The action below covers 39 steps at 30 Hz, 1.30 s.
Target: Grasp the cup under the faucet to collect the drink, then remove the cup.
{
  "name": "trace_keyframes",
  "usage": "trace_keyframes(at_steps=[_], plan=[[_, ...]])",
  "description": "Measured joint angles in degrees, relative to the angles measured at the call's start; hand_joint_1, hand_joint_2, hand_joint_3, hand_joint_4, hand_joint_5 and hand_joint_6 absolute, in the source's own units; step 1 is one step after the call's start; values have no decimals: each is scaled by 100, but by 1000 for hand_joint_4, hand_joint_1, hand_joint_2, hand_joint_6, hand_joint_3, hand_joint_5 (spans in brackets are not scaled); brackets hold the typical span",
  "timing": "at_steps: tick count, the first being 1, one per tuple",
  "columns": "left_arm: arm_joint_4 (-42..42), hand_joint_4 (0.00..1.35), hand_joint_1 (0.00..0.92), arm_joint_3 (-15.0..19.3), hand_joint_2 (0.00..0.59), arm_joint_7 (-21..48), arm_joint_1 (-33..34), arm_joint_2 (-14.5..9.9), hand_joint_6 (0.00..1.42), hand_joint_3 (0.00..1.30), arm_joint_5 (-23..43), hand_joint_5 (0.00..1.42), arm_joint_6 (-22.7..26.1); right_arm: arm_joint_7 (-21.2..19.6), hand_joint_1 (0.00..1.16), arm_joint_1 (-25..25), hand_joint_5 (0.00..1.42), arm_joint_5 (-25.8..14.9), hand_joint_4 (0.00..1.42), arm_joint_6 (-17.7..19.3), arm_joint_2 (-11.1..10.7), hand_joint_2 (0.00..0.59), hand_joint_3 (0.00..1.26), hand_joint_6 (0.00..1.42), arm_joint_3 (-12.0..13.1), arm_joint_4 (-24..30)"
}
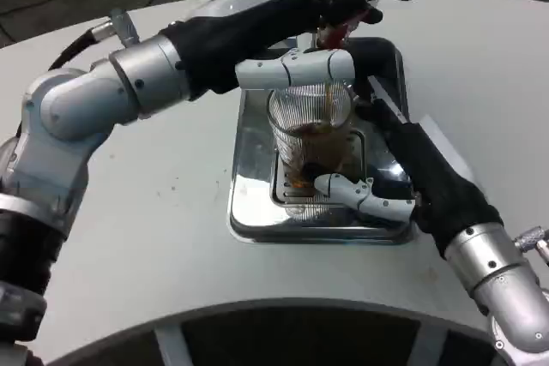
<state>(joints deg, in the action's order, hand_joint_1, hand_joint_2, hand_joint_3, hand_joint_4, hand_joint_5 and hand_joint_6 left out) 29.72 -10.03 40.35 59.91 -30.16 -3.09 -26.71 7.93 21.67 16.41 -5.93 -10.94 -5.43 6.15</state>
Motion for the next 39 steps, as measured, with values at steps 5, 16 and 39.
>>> trace_keyframes(at_steps=[5, 16, 39], plan=[[32, 21, 0, 1, 143, 1, 21, -12, 124, 101, 5, 122, -21, -68, 733, 98, 61, -5, 2, 30, 100, 228, 0, 16, -36, -164], [137, 21, 0, 3, 139, 5, 70, -32, 124, 101, 8, 123, -102, -299, 732, 295, 62, -6, 2, 107, 201, 227, 0, 16, -53, -576], [555, 21, 0, 11, 139, 5, 278, -35, 124, 101, 7, 123, -340, -636, 723, 773, 74, -58, 2, 353, 395, 236, 0, 16, -51, -1616]])
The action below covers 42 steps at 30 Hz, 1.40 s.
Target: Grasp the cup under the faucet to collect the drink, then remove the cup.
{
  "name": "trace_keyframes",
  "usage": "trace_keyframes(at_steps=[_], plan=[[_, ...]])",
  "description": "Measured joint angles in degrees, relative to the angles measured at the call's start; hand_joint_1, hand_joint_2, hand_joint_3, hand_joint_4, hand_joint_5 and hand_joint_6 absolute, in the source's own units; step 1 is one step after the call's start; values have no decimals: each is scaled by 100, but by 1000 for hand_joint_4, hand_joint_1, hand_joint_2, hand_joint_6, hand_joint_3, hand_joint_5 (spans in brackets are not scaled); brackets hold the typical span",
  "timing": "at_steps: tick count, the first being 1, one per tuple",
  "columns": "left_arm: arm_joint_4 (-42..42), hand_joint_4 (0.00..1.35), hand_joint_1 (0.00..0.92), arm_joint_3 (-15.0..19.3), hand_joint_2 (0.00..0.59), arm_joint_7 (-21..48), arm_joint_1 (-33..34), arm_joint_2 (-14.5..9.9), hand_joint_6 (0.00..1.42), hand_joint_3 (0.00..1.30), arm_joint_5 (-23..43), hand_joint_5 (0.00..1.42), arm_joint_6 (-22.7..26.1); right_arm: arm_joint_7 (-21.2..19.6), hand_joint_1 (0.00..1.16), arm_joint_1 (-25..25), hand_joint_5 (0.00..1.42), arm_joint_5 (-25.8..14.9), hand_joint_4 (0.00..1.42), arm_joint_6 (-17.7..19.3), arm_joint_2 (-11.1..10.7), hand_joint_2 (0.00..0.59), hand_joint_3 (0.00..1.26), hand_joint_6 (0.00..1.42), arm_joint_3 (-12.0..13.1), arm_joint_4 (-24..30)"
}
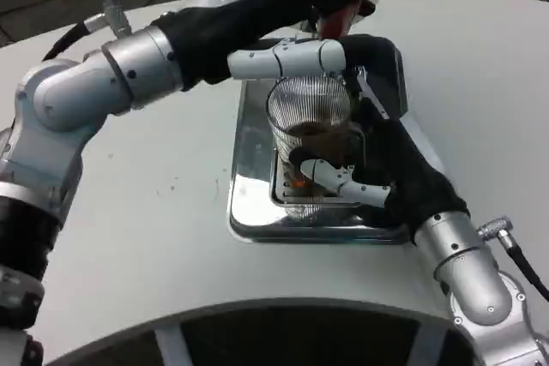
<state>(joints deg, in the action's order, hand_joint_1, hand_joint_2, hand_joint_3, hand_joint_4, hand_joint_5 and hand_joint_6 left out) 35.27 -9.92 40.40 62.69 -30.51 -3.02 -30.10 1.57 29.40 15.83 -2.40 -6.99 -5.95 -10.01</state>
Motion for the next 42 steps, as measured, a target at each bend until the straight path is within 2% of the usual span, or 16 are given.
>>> trace_keyframes(at_steps=[12, 30, 42], plan=[[253, 29, 0, -5, 137, 1, 98, 0, 124, 101, 0, 137, -171, -275, 722, 190, 75, -21, 2, 158, 148, 236, 0, 16, -2, -367], [406, 31, 0, -239, 137, 43, 237, -49, 124, 111, -144, 126, -483, -371, 721, 218, 75, -37, 9, 261, 206, 236, 0, 8, -2, -509], [392, 39, 0, -255, 137, 46, 237, -49, 124, 111, -172, 124, -508, -388, 720, 235, 75, -48, 12, 262, 252, 236, 0, 2, -3, -532]])
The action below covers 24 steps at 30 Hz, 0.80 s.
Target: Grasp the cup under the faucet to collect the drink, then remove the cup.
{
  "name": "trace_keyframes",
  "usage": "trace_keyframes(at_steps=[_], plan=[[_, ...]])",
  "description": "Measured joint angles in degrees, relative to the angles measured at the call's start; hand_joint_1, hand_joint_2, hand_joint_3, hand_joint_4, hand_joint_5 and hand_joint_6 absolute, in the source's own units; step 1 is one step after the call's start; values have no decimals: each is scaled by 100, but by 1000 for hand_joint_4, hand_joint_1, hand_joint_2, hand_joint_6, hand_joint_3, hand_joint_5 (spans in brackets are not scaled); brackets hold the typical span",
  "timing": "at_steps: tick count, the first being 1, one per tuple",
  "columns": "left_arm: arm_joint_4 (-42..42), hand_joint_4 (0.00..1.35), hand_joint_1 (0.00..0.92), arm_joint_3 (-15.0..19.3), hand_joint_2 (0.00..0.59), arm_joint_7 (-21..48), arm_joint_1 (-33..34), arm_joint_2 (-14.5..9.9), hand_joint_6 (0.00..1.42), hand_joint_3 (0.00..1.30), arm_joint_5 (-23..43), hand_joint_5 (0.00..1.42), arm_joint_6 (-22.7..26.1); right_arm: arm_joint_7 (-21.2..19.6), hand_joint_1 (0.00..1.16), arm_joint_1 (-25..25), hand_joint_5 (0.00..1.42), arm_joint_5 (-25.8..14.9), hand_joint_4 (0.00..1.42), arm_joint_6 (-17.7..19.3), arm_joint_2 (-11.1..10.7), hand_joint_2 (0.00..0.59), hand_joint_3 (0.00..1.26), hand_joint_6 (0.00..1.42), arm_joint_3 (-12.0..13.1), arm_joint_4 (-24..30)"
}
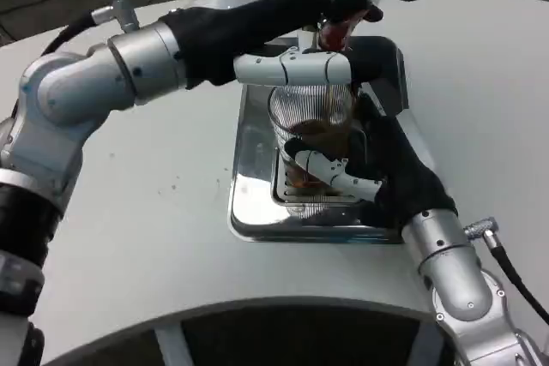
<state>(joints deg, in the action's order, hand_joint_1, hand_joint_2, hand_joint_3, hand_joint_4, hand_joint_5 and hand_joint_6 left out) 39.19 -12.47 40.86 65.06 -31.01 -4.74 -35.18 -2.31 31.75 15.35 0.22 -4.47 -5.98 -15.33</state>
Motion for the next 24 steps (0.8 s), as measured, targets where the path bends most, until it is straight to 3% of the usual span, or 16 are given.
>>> trace_keyframes(at_steps=[24], plan=[[-206, 42, 0, 3, 137, 75, -25, -57, 124, 120, -2, 124, 145, -124, 705, -53, 91, -114, 14, 191, 214, 230, 0, 0, -1, -15]])
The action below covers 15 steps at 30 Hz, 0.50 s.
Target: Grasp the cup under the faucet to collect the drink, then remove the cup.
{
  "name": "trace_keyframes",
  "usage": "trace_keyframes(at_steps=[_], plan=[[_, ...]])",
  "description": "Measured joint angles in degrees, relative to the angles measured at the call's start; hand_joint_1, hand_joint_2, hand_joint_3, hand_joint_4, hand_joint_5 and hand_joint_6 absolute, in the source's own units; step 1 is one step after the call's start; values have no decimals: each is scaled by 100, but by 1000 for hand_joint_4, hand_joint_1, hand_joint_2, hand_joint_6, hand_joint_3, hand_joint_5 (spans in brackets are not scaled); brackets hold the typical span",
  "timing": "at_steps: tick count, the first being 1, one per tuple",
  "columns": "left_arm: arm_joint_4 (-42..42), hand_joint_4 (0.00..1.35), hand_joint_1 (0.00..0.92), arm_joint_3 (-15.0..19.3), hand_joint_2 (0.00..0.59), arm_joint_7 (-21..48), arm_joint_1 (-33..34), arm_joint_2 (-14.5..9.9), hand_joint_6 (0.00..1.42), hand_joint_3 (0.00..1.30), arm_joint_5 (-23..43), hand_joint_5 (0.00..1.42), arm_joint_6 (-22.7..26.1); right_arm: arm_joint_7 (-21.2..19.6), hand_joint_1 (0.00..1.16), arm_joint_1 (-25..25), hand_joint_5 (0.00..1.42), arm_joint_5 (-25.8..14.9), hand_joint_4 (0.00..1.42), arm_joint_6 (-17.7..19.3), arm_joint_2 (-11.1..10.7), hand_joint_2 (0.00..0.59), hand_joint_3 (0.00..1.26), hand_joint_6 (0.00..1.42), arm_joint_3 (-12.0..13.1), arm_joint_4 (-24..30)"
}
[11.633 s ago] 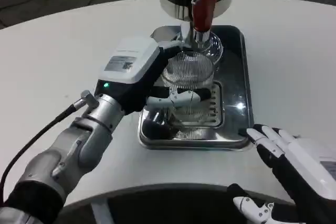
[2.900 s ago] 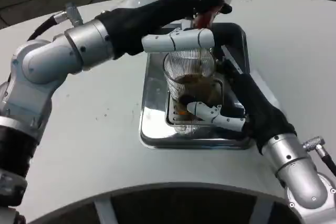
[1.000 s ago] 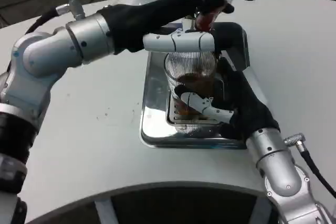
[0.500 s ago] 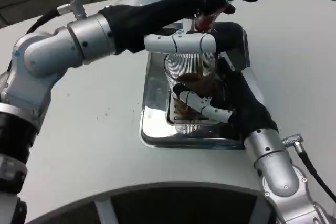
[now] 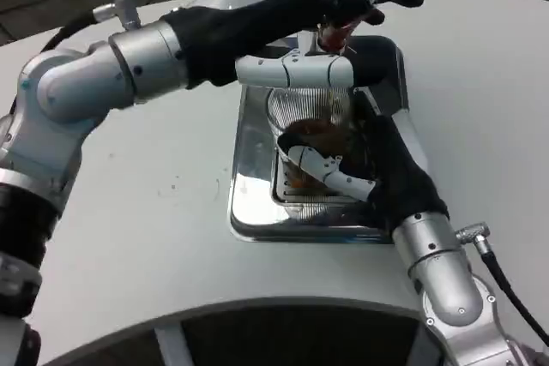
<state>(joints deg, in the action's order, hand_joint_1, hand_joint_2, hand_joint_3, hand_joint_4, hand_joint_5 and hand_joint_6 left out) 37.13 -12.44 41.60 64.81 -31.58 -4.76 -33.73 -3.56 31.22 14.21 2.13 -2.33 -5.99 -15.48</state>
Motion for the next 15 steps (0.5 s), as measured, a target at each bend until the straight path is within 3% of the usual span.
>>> trace_keyframes(at_steps=[8, 15], plan=[[-12, 43, 0, 2, 139, 15, -1, -2, 124, 120, 0, 124, 12, -110, 697, -7, 81, 5, 0, 68, 51, 227, 0, 0, -1, -55], [-30, 50, 0, 2, 141, 56, -1, -9, 124, 121, 0, 124, 15, -581, 687, -65, 52, 95, 0, 339, 197, 215, 0, 0, -28, -309]])
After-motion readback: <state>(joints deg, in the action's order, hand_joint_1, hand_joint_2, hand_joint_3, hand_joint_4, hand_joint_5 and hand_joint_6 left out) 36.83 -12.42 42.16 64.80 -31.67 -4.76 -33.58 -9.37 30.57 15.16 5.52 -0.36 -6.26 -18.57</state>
